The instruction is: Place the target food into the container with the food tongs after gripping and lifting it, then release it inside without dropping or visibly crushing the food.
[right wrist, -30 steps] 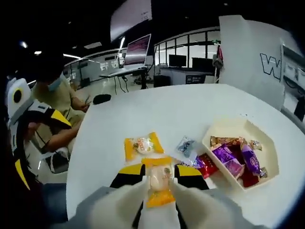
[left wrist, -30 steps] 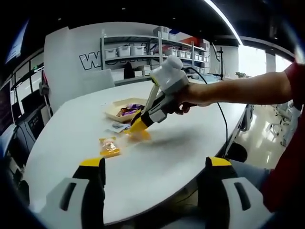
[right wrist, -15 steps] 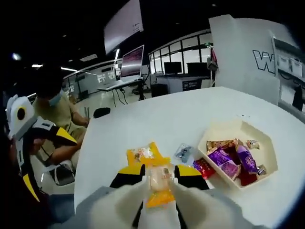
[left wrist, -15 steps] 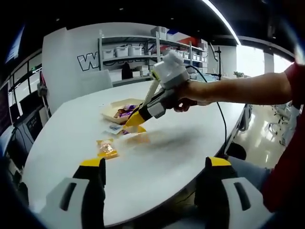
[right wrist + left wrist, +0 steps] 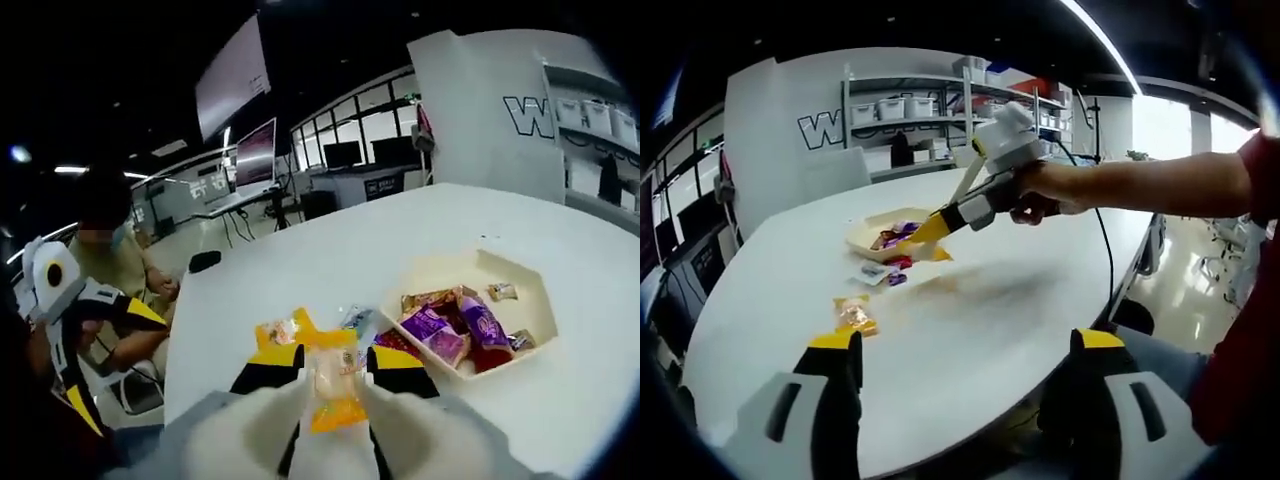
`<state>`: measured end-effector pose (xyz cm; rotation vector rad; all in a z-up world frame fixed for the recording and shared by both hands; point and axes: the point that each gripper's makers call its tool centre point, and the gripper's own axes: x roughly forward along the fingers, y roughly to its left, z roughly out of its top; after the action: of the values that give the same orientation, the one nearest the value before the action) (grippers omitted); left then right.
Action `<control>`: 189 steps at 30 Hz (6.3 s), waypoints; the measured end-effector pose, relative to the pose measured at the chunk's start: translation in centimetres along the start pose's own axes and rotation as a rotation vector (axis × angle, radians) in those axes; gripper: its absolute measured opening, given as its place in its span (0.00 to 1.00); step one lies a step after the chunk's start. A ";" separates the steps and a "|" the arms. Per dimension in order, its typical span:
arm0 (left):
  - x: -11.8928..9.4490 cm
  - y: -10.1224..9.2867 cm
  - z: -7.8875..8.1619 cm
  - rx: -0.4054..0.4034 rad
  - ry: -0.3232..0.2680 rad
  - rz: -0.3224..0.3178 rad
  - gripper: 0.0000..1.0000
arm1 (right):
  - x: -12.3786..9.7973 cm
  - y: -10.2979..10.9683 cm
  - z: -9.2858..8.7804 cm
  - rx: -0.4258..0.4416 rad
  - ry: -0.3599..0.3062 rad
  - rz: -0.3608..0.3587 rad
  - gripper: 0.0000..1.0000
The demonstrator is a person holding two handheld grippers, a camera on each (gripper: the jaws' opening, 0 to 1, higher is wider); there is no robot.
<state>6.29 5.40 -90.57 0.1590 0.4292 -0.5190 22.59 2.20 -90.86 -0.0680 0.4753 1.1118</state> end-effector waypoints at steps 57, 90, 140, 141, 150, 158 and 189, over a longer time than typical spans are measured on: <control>-0.1 1.6 -0.4 -0.002 0.010 0.015 0.84 | -1.3 -8.7 10.0 -0.049 -0.148 -0.230 0.20; -0.3 2.1 -0.5 -0.009 0.015 0.030 0.84 | -1.6 -10.3 9.0 -0.097 -0.134 -0.273 0.23; -1.1 2.1 -0.7 -0.012 0.011 0.037 0.83 | 4.2 -1.6 0.6 -0.199 -0.007 -0.020 0.24; -1.1 2.3 -0.8 -0.017 0.008 0.040 0.83 | 4.3 -1.5 0.6 -0.199 -0.004 -0.016 0.24; -1.1 2.4 -1.0 -0.022 0.008 0.037 0.83 | 5.6 0.1 0.6 -0.238 -0.021 0.012 0.24; -1.3 2.7 -1.2 -0.028 0.011 0.041 0.83 | 7.4 0.2 -0.5 -0.269 0.019 -0.005 0.24; -0.8 1.2 0.2 -0.027 -0.028 0.006 0.82 | 2.1 0.1 -2.8 -0.285 0.005 -0.006 0.25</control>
<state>6.34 6.74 -90.04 0.1273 0.4083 -0.5092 22.26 3.18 -94.22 -0.3213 0.3180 1.1681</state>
